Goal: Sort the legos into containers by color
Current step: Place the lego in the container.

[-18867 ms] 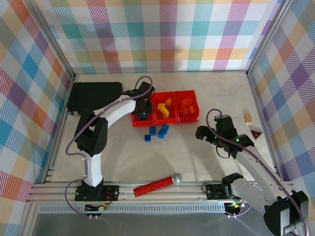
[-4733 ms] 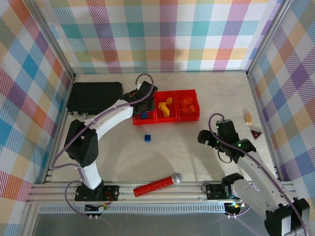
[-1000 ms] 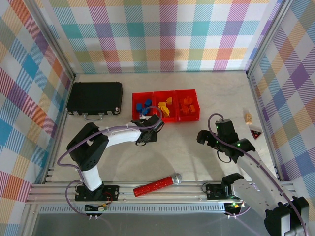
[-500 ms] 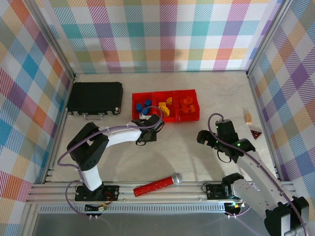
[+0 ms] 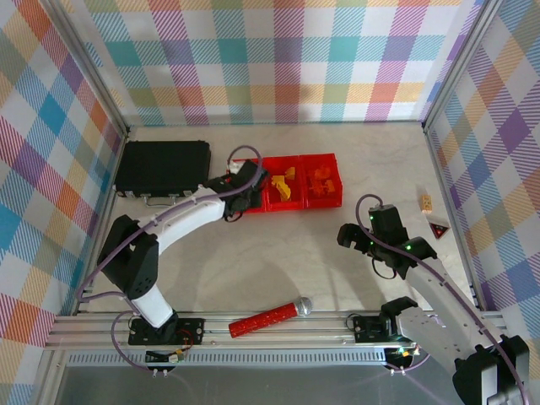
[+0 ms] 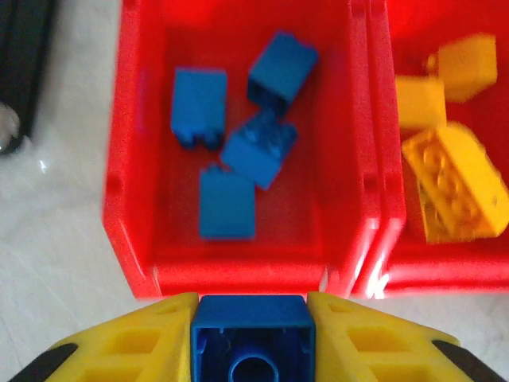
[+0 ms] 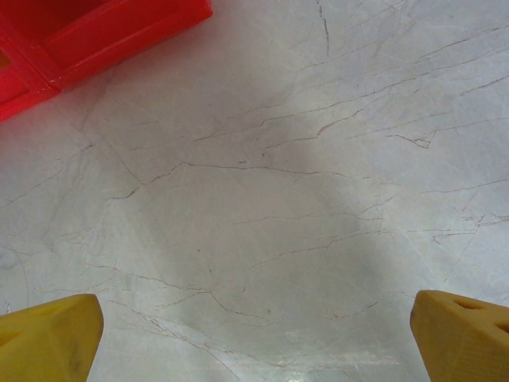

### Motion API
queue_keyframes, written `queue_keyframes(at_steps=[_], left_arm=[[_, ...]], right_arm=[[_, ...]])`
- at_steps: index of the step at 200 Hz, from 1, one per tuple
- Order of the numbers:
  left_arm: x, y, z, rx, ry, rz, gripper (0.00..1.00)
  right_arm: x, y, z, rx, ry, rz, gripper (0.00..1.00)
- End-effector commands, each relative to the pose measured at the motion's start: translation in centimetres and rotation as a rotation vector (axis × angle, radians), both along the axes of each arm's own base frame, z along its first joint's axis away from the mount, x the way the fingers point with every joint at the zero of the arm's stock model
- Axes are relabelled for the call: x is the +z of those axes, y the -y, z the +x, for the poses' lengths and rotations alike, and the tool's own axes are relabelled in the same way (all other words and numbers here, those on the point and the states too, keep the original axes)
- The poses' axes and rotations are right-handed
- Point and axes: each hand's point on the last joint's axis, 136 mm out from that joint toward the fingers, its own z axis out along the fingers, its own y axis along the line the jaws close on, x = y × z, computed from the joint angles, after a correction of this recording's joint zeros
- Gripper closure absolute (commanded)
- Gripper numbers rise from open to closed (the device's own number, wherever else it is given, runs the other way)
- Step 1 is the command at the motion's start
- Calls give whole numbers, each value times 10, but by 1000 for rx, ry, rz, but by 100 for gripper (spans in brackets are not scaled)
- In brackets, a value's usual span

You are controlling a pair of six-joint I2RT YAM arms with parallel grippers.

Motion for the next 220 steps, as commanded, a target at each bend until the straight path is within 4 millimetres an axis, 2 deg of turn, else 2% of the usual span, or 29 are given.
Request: queue_keyframes(at_steps=[1, 46, 97, 146, 179, 204, 220], left_arm=[[13, -4, 29, -27, 15, 14, 63], [13, -8, 84, -1, 40, -43, 63], [-14, -2, 119, 20, 27, -59, 64], [-35, -4, 137, 39, 9, -56, 61], [-44, -9, 141, 46, -11, -60, 48], [-36, -13, 143, 40, -3, -69, 38], [-21, -16, 142, 31, 21, -77, 30]], right_arm=[[0, 4, 0, -5, 1, -14, 1], [3, 10, -3, -12, 11, -37, 1], [5, 13, -5, -9, 18, -54, 1], [1, 11, -6, -9, 6, -45, 1], [0, 12, -6, -7, 2, -51, 1], [3, 15, -7, -10, 13, -61, 1], [4, 16, -6, -11, 18, -66, 1]])
